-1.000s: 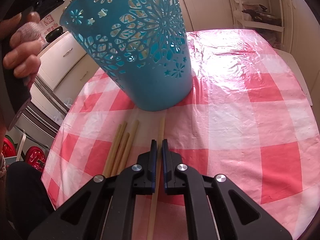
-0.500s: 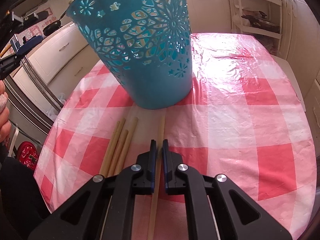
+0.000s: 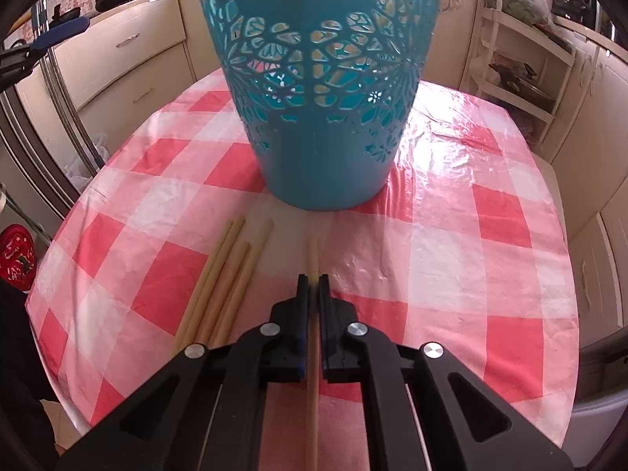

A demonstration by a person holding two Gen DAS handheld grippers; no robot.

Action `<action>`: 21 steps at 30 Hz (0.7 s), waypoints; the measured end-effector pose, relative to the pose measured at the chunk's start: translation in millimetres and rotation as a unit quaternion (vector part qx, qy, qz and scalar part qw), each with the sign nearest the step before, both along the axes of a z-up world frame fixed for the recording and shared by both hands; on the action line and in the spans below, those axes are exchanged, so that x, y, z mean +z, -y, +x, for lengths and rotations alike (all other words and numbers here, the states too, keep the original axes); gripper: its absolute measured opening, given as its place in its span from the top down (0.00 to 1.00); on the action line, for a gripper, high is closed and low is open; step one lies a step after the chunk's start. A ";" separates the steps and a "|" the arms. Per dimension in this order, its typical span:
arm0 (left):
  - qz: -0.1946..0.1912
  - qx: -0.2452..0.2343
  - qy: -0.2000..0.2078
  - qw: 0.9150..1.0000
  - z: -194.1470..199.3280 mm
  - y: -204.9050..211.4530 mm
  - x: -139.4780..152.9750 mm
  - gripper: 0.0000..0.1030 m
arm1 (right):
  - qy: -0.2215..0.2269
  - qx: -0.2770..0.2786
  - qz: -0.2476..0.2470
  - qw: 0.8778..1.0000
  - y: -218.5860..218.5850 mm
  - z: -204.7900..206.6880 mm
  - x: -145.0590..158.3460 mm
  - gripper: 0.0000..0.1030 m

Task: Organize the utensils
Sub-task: 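Raise the right tool's stick over the basket and drop it in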

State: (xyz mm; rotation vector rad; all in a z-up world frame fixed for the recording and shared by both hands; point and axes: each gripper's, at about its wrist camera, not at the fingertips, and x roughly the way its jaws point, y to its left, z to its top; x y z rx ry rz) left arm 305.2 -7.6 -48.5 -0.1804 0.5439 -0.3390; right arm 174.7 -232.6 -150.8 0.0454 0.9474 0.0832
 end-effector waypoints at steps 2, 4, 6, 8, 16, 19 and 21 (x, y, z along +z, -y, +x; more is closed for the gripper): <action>0.005 0.002 0.000 1.000 -1.2 0.7 0.7 0.36 | 0.003 -0.005 0.041 0.999 7.7 -11.3 2.0 0.95; 0.011 0.004 0.000 1.000 -3.0 3.5 0.7 0.36 | 0.010 -0.011 0.076 0.997 15.0 -20.5 6.7 0.95; 0.017 0.006 0.001 1.000 -4.4 4.8 0.7 0.35 | 0.024 -0.017 0.109 0.994 21.3 -28.4 16.0 0.95; 0.023 0.006 0.003 1.000 -5.5 7.2 0.5 0.34 | 0.042 -0.021 0.132 0.990 27.3 -35.2 30.4 0.95; 0.040 0.002 0.009 0.999 -8.6 13.1 0.3 0.33 | 0.123 -0.018 0.212 0.969 39.0 -43.2 105.2 0.95; 0.041 0.002 0.007 0.999 -8.0 13.9 -0.8 0.32 | 0.159 -0.010 0.236 0.959 40.4 -39.0 136.6 0.95; 0.039 0.002 0.006 0.999 -8.0 13.3 -0.9 0.32 | 0.184 -0.005 0.248 0.951 42.0 -33.4 158.3 0.95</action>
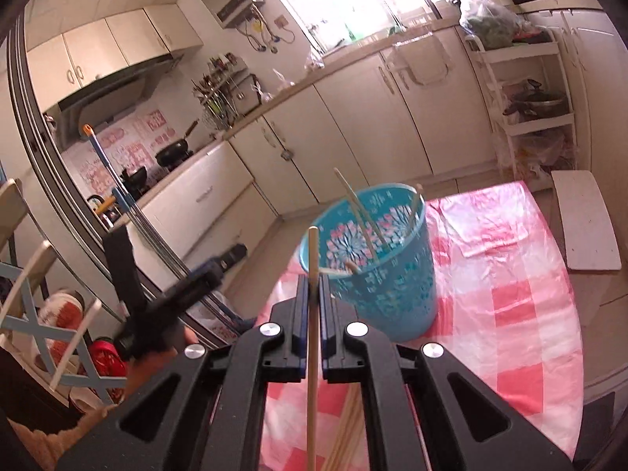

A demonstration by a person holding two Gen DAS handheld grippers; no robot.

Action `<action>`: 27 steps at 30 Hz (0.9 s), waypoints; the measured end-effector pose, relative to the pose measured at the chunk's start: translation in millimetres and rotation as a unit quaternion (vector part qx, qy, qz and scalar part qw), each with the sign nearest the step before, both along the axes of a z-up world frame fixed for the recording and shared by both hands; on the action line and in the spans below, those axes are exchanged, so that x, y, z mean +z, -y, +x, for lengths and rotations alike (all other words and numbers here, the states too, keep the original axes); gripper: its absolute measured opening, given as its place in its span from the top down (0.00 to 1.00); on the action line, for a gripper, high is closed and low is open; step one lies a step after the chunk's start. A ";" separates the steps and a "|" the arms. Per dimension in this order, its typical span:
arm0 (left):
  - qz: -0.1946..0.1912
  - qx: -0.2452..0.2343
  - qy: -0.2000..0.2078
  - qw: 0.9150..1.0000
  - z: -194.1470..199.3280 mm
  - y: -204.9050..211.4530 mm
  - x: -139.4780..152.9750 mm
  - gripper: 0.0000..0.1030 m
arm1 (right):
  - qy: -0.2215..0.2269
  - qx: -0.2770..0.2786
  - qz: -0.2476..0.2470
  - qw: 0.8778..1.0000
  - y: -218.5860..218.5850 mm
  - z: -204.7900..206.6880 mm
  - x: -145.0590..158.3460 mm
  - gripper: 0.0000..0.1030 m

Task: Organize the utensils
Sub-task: 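Raise the right tool's stick over the basket and drop it in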

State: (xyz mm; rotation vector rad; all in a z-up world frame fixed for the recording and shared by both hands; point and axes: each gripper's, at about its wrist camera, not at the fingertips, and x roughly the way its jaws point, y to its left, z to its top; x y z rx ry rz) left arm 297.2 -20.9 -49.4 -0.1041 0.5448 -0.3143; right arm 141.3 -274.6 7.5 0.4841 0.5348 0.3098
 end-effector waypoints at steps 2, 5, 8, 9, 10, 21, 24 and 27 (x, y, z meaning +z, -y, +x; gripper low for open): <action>-0.002 0.001 -0.002 1.000 0.4 -0.7 -0.3 0.31 | 0.025 -0.003 0.008 1.000 0.8 8.7 18.7 0.95; -0.007 0.003 -0.006 1.000 2.2 -2.9 -0.8 0.31 | 0.062 -0.019 0.007 0.998 2.5 28.5 46.0 0.95; -0.011 0.006 -0.008 1.000 4.0 -6.0 -1.2 0.30 | 0.096 -0.042 0.008 0.995 3.6 49.1 67.4 0.95; -0.012 0.007 -0.009 1.000 4.4 -6.9 -1.2 0.30 | 0.107 -0.050 0.008 0.993 3.1 54.7 73.6 0.95; -0.014 0.008 -0.011 1.000 4.9 -8.0 -1.5 0.30 | 0.117 -0.058 0.006 0.991 2.4 59.2 78.4 0.95; -0.031 0.022 -0.030 0.999 14.4 -18.7 -7.4 0.29 | 0.136 -0.178 -0.087 0.971 0.7 104.4 45.1 0.95; -0.029 0.022 -0.034 0.999 16.6 -17.8 -9.7 0.29 | 0.108 -0.188 -0.096 0.971 2.5 109.5 20.0 0.94; -0.028 0.020 -0.037 0.999 17.5 -16.5 -11.3 0.29 | 0.083 -0.176 -0.109 0.975 -1.4 108.7 1.9 0.94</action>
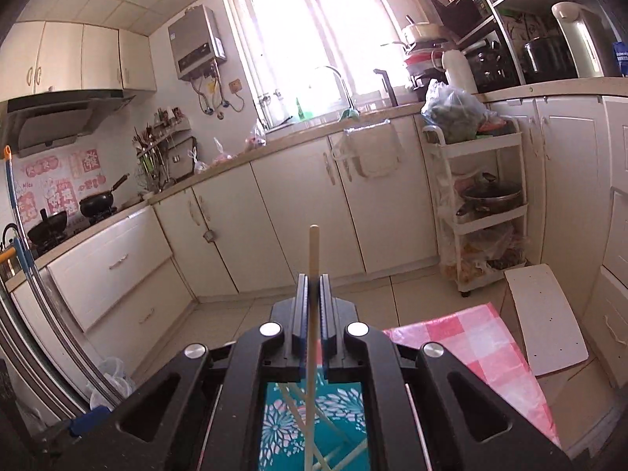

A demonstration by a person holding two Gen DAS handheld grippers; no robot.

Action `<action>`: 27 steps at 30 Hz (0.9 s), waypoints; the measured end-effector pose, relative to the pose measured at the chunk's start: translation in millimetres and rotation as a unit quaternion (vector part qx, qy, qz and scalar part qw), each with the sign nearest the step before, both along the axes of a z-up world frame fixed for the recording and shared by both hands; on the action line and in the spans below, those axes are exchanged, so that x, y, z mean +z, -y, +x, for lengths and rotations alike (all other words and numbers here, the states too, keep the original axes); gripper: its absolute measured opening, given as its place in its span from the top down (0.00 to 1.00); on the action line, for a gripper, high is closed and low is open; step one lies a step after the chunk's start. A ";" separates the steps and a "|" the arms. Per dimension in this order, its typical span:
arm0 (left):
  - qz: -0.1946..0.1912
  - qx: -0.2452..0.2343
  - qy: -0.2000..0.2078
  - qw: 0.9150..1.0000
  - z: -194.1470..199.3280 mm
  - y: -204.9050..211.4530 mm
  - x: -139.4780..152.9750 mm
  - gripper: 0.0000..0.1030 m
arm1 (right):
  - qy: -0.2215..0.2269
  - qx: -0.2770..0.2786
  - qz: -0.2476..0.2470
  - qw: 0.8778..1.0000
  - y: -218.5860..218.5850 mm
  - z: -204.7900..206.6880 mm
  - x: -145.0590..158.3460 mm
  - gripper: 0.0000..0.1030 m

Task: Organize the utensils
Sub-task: 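Raise the right tool's stick over the basket and drop it in, then lower the open right tool to the remaining sticks and close on one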

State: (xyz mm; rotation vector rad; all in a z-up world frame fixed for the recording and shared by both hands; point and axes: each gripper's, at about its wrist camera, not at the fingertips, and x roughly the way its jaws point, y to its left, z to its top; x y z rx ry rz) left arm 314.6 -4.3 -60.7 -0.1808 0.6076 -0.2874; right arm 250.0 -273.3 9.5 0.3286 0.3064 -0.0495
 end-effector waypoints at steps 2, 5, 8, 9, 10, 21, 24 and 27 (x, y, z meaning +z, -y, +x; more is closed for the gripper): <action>0.003 -0.002 0.000 1.000 -0.2 1.4 -0.2 0.28 | -0.012 0.009 -0.007 1.000 -4.2 -3.9 -5.1 0.94; 0.006 -0.002 0.000 1.000 -0.5 2.9 -1.2 0.28 | -0.022 0.018 -0.013 1.000 -6.1 -14.2 -8.2 0.94; 0.008 0.000 -0.002 1.000 -0.7 3.0 -2.4 0.28 | -0.029 0.027 -0.019 0.999 -6.0 -31.2 -8.4 0.94; 0.009 0.001 -0.002 1.000 -0.9 2.9 -2.8 0.28 | -0.032 0.030 -0.020 0.999 -5.4 -40.7 -8.6 0.94; 0.009 0.002 -0.003 1.000 -1.4 3.0 -3.0 0.28 | -0.035 0.033 -0.023 0.999 -6.3 -44.4 -9.1 0.94; 0.022 0.010 -0.007 1.000 -4.6 1.6 -6.6 0.26 | -0.142 0.081 -0.046 0.985 -28.6 -122.2 -65.1 0.76; 0.031 0.011 -0.010 0.999 -6.1 3.3 -9.9 0.26 | -0.215 0.119 -0.036 0.969 -44.0 -118.1 -105.1 0.76; 0.040 0.012 -0.014 0.999 -7.4 3.8 -13.6 0.26 | -0.257 0.135 -0.031 0.956 -53.5 -107.9 -132.8 0.79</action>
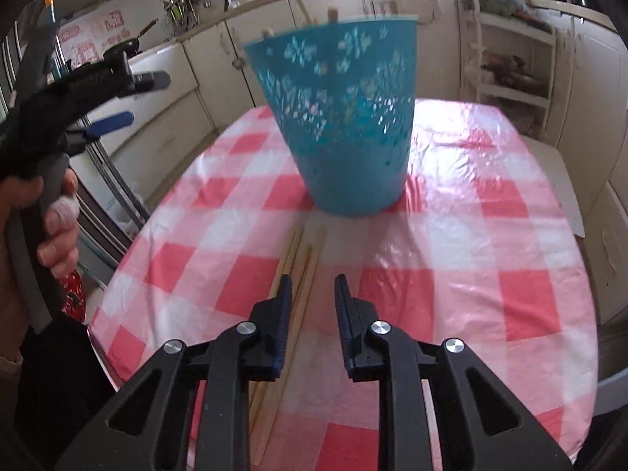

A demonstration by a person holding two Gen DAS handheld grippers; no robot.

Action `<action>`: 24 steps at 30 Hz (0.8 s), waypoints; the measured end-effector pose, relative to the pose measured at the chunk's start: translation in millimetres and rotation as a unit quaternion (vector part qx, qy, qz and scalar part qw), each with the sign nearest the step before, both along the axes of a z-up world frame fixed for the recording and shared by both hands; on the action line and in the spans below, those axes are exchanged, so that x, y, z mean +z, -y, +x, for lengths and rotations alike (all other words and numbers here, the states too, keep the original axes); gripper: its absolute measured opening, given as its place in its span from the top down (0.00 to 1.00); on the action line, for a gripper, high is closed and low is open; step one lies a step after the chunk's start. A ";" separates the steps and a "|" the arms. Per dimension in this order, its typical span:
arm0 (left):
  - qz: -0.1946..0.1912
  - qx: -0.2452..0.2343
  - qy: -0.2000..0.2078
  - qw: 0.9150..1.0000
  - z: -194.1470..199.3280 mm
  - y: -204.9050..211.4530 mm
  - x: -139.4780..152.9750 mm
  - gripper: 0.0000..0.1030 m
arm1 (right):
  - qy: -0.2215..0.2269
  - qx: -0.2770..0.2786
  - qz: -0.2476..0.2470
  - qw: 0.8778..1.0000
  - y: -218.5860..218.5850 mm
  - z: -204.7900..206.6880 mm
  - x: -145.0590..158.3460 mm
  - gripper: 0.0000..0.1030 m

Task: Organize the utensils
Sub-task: 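Lower the open right tool to the remaining sticks and close on one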

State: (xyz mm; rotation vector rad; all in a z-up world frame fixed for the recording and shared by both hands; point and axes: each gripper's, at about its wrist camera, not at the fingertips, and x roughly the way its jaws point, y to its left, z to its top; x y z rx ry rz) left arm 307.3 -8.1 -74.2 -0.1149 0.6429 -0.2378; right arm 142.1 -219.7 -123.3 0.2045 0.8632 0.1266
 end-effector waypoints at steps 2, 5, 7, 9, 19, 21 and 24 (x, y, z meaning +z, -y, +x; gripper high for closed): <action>0.005 0.001 -0.002 1.000 -0.2 -0.2 -1.9 0.26 | -0.016 0.000 -0.001 1.000 -3.9 7.8 -11.3 0.80; 0.007 0.003 -0.007 1.000 0.2 -1.8 -4.2 0.25 | -0.024 -0.001 -0.002 1.000 -8.6 13.5 -20.7 0.80; 0.005 0.003 -0.009 1.000 0.4 -3.2 -4.5 0.25 | -0.025 -0.001 -0.005 1.000 -10.2 18.5 -21.2 0.80; 0.004 0.002 -0.009 1.000 0.3 -2.8 -4.1 0.25 | -0.026 0.000 -0.008 1.000 -12.2 22.7 -22.8 0.80; 0.009 -0.011 -0.014 1.000 0.0 2.7 -6.3 0.24 | -0.031 -0.002 -0.028 0.999 -10.5 25.7 -27.8 0.89; 0.013 -0.016 -0.018 1.000 -0.3 6.1 -8.5 0.24 | -0.033 -0.005 -0.032 0.999 -5.5 24.0 -27.7 0.92; 0.024 -0.037 -0.036 0.998 -1.9 17.0 -17.3 0.23 | -0.035 -0.007 -0.041 0.999 0.0 20.1 -27.3 0.92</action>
